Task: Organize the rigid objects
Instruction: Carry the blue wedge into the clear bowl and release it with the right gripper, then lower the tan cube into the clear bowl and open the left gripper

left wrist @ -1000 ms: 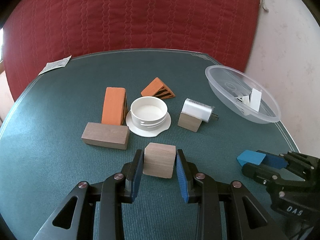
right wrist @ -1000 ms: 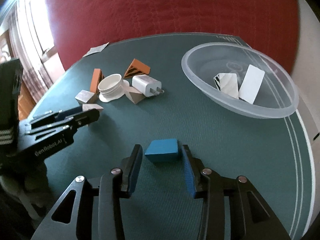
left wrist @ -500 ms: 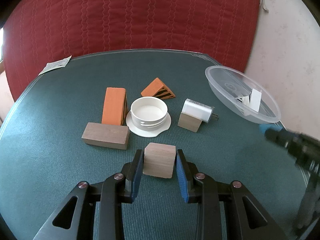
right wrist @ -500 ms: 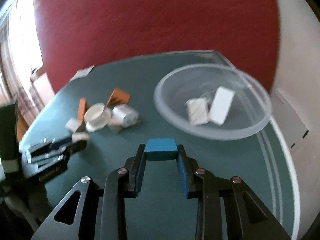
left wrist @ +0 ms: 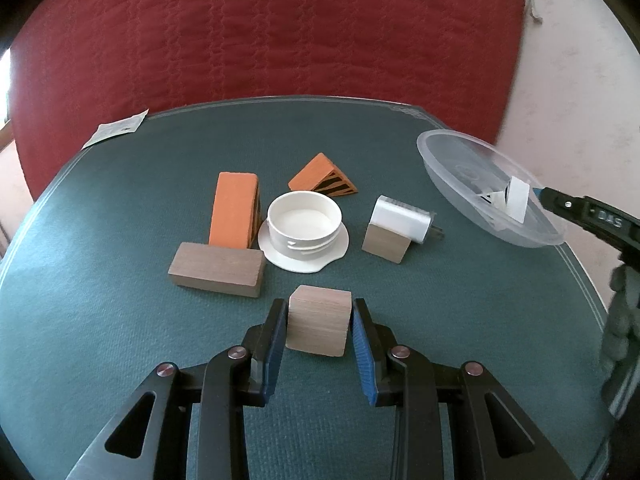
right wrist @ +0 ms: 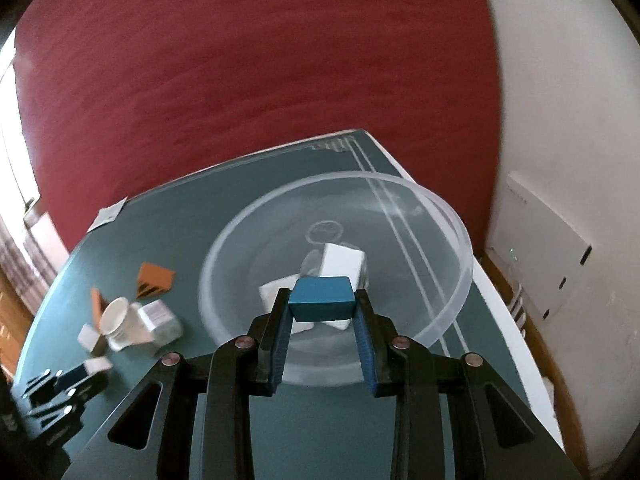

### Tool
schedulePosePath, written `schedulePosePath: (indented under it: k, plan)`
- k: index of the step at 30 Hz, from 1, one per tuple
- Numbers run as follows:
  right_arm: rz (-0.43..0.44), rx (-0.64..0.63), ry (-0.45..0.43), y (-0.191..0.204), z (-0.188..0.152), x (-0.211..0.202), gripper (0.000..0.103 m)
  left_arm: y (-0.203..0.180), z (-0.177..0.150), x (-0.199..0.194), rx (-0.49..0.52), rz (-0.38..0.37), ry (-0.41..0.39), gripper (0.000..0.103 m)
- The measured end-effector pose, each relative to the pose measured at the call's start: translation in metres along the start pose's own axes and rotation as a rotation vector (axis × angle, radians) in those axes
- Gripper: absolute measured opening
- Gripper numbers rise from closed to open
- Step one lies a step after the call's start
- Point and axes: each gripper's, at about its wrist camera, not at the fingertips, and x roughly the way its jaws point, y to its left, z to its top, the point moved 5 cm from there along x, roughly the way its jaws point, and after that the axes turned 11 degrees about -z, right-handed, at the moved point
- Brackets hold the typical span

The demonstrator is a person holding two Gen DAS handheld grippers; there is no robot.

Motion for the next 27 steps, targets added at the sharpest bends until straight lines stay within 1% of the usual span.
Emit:
schedulePosePath:
  k: [4, 7, 11, 14, 18, 20, 24, 27]
  plan:
    - [-0.009, 0.029, 0.032, -0.008, -0.004, 0.012, 0.032, -0.002, 0.0, 0.002, 0.005, 0.01, 0.01, 0.034]
    - [-0.018, 0.03, 0.007, -0.013, -0.003, 0.006, 0.032, -0.006, 0.001, 0.004, 0.016, 0.012, 0.017, 0.034]
    - [-0.046, 0.049, -0.028, -0.018, -0.003, -0.001, 0.032, -0.016, 0.006, 0.007, 0.003, -0.029, 0.029, 0.034]
    - [-0.096, 0.067, -0.053, -0.025, -0.005, -0.004, 0.032, -0.029, 0.014, 0.007, 0.029, -0.037, 0.019, 0.034]
    - [-0.133, 0.075, -0.078, -0.03, -0.005, -0.008, 0.032, -0.055, 0.032, 0.008, 0.086, -0.059, -0.002, 0.034]
    - [-0.142, 0.081, -0.088, -0.031, -0.005, -0.01, 0.032, -0.068, 0.041, 0.011, 0.112, -0.079, -0.01, 0.034]
    - [-0.151, 0.099, -0.101, -0.035, -0.005, -0.01, 0.032, -0.091, 0.055, 0.022, 0.134, -0.12, -0.013, 0.034]
    - [-0.154, 0.121, -0.101, -0.04, -0.005, -0.009, 0.032, -0.106, 0.061, 0.034, 0.148, -0.136, -0.005, 0.034]
